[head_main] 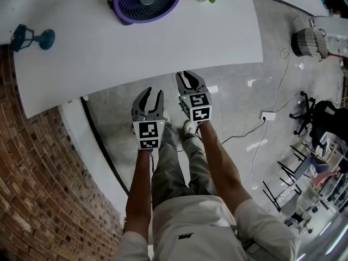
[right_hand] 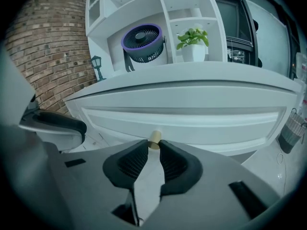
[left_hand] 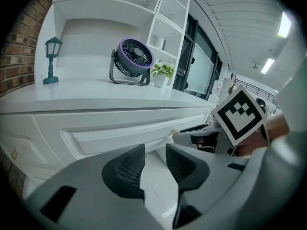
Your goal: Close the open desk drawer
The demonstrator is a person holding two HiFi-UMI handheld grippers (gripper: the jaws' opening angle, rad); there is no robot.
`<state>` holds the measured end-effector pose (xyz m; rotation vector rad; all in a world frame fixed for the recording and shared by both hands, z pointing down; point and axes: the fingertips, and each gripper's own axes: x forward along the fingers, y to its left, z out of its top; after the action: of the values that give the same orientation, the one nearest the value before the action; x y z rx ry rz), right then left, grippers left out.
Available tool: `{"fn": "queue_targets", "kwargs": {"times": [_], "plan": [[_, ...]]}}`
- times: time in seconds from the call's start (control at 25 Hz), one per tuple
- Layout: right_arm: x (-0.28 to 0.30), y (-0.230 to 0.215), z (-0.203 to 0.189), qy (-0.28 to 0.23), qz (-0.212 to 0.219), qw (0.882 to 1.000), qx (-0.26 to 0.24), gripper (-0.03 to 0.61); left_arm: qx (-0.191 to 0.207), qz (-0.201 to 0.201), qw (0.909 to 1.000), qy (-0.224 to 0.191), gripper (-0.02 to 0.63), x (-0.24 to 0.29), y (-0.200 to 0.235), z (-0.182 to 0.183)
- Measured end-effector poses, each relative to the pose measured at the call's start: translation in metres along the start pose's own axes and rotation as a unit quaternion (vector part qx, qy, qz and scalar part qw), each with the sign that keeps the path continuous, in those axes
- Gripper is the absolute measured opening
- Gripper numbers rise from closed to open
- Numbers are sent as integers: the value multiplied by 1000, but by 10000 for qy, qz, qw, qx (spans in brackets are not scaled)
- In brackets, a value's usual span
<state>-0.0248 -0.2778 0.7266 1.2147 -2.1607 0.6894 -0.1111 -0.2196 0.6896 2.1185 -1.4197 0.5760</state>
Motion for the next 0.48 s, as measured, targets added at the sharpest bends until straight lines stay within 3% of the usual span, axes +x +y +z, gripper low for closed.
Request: {"fn": "queue_targets", "kwargs": {"times": [0.48], "plan": [[-5, 9, 4, 80, 8, 9998, -179, 115, 15, 37, 9999, -167, 149, -19, -6, 11]]}}
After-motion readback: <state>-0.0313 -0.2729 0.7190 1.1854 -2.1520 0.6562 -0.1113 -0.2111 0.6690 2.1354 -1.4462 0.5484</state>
